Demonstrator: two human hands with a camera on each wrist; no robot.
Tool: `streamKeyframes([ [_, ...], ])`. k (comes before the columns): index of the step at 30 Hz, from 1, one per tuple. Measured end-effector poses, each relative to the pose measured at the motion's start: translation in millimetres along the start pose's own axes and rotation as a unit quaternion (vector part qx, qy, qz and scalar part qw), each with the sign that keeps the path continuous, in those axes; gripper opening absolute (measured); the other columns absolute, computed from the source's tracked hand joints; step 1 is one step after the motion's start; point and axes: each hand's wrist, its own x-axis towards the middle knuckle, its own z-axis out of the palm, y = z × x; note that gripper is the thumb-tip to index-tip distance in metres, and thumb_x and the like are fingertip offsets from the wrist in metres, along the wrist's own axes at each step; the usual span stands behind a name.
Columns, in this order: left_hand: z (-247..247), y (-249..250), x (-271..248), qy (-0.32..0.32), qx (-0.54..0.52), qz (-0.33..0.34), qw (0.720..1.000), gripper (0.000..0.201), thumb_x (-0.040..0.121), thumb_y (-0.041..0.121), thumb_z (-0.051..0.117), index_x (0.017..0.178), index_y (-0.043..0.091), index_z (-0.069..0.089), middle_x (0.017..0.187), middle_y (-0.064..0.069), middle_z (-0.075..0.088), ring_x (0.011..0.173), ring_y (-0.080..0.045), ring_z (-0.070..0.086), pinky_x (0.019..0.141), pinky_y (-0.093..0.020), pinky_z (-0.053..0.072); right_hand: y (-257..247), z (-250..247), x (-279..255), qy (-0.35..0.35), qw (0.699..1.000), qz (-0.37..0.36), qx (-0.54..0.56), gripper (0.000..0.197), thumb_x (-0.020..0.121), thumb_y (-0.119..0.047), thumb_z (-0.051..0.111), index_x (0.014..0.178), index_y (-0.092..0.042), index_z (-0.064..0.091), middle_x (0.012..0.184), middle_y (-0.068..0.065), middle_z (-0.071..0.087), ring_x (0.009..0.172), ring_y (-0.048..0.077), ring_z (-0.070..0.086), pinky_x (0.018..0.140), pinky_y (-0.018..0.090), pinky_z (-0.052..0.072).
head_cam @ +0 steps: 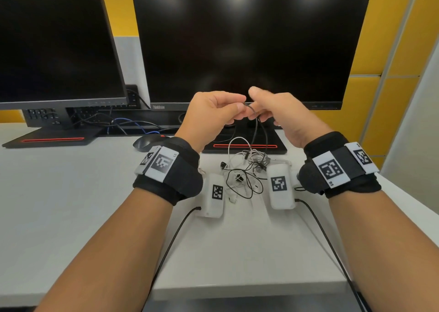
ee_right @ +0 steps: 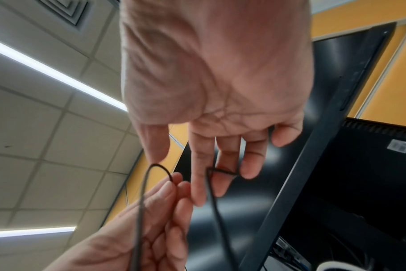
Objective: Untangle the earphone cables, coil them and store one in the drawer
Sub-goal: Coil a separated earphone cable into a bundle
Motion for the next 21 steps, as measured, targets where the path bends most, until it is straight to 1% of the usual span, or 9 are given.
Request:
streamKeyframes([
  [3, -3, -1, 1, 0.016, 0.040, 0.011, 0.999, 0.012, 0.089, 0.011, 0.068, 0.099, 0.013, 0.073, 0.083, 0.001, 0.073, 0.072, -0.001, 0.067, 0.066, -0.015, 0.053, 15, 1, -5, -0.025, 0.998, -0.066, 0.003, 0.027, 0.098, -0.033, 0.054, 0.086, -0.019, 0.074, 0.091, -0.003, 0.070, 0.090, 0.009, 0.057, 0.083, 0.025, 0.042],
  [6, -5, -1, 2, -0.001, 0.106, 0.014, 0.994, 0.005, 0.089, 0.020, 0.068, 0.089, 0.019, 0.072, 0.071, 0.004, 0.065, 0.061, -0.001, 0.056, 0.063, -0.015, 0.050, 13, -1, -4, -0.030, 0.996, -0.087, 0.010, 0.029, 0.100, -0.026, 0.050, 0.077, -0.021, 0.067, 0.085, -0.012, 0.060, 0.085, 0.003, 0.050, 0.075, 0.020, 0.037],
  [10, -6, -1, 1, -0.063, 0.141, -0.012, 0.988, 0.016, 0.092, 0.028, 0.063, 0.083, 0.016, 0.066, 0.064, 0.003, 0.047, 0.058, -0.007, 0.043, 0.057, -0.014, 0.042, 15, -4, -3, 0.022, 0.992, -0.122, 0.013, 0.030, 0.101, -0.029, 0.048, 0.080, -0.021, 0.067, 0.111, -0.012, 0.058, 0.102, -0.005, 0.047, 0.077, 0.011, 0.032],
  [11, -7, 0, 1, -0.071, 0.138, -0.017, 0.988, 0.018, 0.094, 0.029, 0.060, 0.087, 0.014, 0.066, 0.067, 0.003, 0.049, 0.061, -0.008, 0.045, 0.059, -0.016, 0.042, 15, -3, -2, 0.038, 0.992, -0.119, 0.018, 0.030, 0.102, -0.029, 0.047, 0.080, -0.022, 0.066, 0.113, -0.010, 0.059, 0.103, -0.004, 0.047, 0.080, 0.012, 0.033],
  [13, -7, 2, 1, -0.074, 0.113, -0.027, 0.990, 0.020, 0.098, 0.029, 0.051, 0.092, 0.014, 0.063, 0.076, 0.003, 0.059, 0.070, -0.010, 0.055, 0.071, -0.020, 0.046, 15, -3, 1, 0.073, 0.989, -0.092, 0.086, 0.030, 0.101, -0.027, 0.046, 0.076, -0.021, 0.061, 0.094, -0.007, 0.063, 0.094, 0.004, 0.056, 0.089, 0.024, 0.042],
  [15, -8, 4, 0, -0.068, 0.068, -0.040, 0.995, 0.018, 0.102, 0.026, 0.043, 0.091, 0.019, 0.057, 0.078, 0.007, 0.067, 0.087, -0.012, 0.066, 0.089, -0.027, 0.047, 11, -5, 3, 0.086, 0.957, -0.062, 0.270, 0.028, 0.102, -0.021, 0.043, 0.076, -0.017, 0.055, 0.065, -0.003, 0.056, 0.072, 0.013, 0.061, 0.083, 0.034, 0.051],
  [17, -8, 4, 1, -0.052, 0.041, -0.040, 0.997, 0.017, 0.102, 0.022, 0.041, 0.089, 0.022, 0.052, 0.065, 0.007, 0.063, 0.081, -0.013, 0.068, 0.092, -0.032, 0.049, 10, -10, 2, 0.081, 0.894, -0.065, 0.436, 0.027, 0.104, -0.022, 0.041, 0.080, -0.015, 0.052, 0.056, -0.001, 0.047, 0.053, 0.013, 0.054, 0.066, 0.031, 0.053],
  [19, -8, 3, 1, -0.035, 0.064, -0.023, 0.997, 0.016, 0.101, 0.020, 0.044, 0.088, 0.022, 0.053, 0.060, 0.007, 0.056, 0.064, -0.006, 0.063, 0.084, -0.033, 0.052, 9, -13, 0, 0.078, 0.853, -0.087, 0.509, 0.023, 0.105, -0.024, 0.041, 0.089, -0.014, 0.054, 0.060, -0.002, 0.055, 0.053, 0.011, 0.055, 0.062, 0.026, 0.053],
  [21, -9, 4, 0, -0.063, 0.081, -0.012, 0.995, 0.014, 0.099, 0.021, 0.051, 0.089, 0.020, 0.061, 0.059, 0.007, 0.054, 0.057, -0.004, 0.057, 0.079, -0.034, 0.055, 11, -11, 2, 0.075, 0.837, -0.110, 0.530, 0.019, 0.105, -0.021, 0.040, 0.097, -0.013, 0.056, 0.082, 0.002, 0.073, 0.072, 0.014, 0.070, 0.072, 0.029, 0.057],
])
